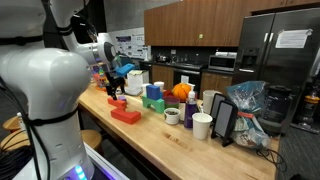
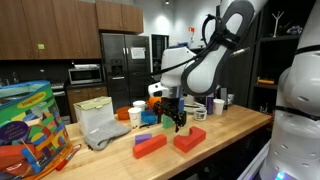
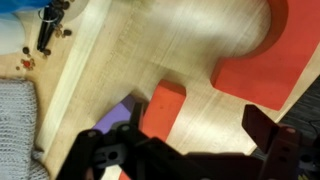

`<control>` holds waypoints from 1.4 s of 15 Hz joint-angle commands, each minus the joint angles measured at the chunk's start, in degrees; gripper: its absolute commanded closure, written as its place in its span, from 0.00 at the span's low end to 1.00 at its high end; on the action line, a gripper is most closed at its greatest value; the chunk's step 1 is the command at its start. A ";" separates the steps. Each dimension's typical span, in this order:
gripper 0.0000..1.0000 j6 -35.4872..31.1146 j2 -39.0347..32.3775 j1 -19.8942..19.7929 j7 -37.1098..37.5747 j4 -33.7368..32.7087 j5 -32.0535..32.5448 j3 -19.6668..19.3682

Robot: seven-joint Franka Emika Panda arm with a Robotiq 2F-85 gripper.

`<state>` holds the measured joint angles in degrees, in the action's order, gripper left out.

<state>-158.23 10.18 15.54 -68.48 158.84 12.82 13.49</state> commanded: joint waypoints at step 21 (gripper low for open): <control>0.00 -6.00 -12.64 -1.40 31.28 -6.86 20.66 1.24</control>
<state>-162.89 -1.05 14.77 -40.07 152.99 31.59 15.55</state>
